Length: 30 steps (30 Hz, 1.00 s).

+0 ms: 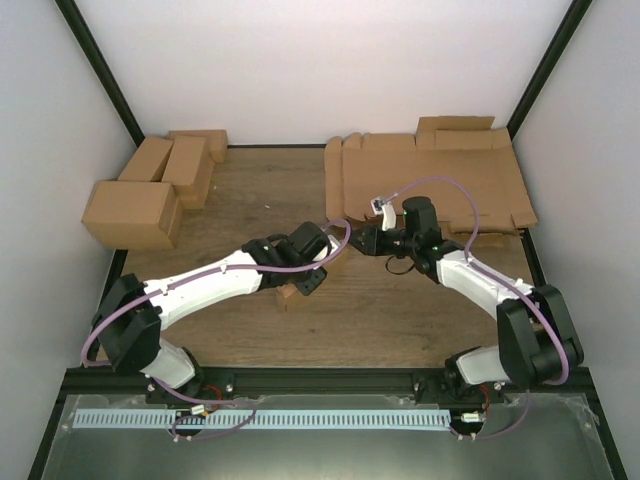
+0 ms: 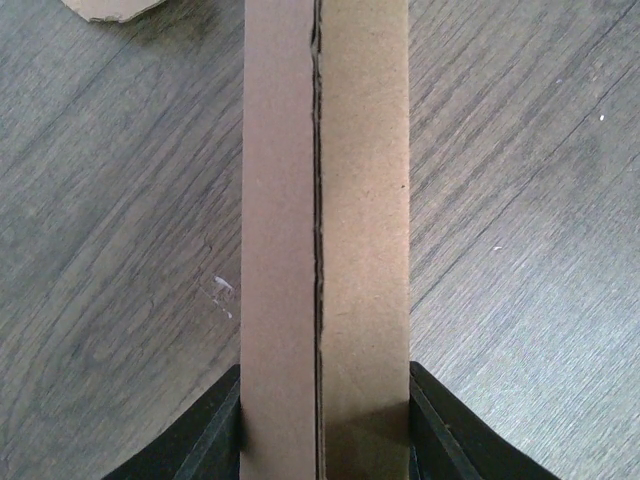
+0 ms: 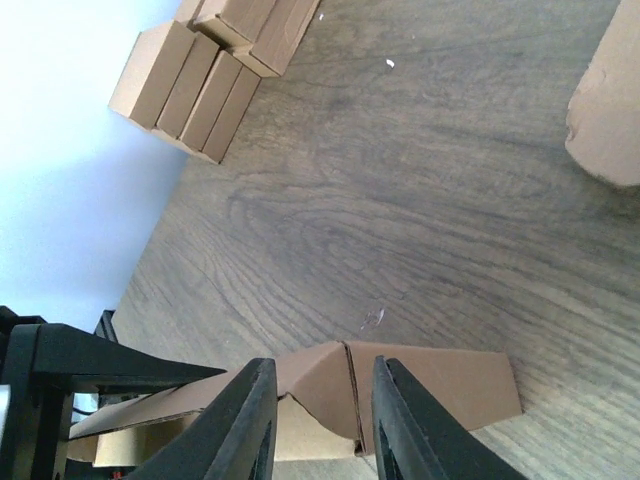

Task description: Fold the paper box

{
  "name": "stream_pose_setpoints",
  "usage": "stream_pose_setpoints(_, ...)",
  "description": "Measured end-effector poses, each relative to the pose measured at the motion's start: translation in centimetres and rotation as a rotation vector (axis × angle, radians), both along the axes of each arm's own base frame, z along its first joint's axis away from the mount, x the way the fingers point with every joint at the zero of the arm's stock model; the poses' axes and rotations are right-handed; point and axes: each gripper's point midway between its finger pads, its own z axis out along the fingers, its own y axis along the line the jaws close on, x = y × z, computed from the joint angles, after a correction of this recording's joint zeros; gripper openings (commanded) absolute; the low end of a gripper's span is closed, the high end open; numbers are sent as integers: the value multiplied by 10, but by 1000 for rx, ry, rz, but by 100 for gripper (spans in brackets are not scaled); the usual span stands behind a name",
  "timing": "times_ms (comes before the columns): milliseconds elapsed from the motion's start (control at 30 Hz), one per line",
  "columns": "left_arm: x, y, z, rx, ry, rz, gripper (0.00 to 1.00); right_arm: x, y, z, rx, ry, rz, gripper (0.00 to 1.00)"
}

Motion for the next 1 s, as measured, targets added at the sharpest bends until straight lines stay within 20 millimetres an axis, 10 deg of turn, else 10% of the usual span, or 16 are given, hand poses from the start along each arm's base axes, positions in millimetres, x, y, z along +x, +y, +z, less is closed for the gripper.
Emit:
stream_pose_setpoints(667, 4, 3, -2, -3, 3, 4, 40, -1, 1, -20, -9, 39, 21, 27)
stream_pose_setpoints(1000, 1, 6, -14, 29, 14, -14, 53, -25, -12, -81, -101, 179, 15, 28)
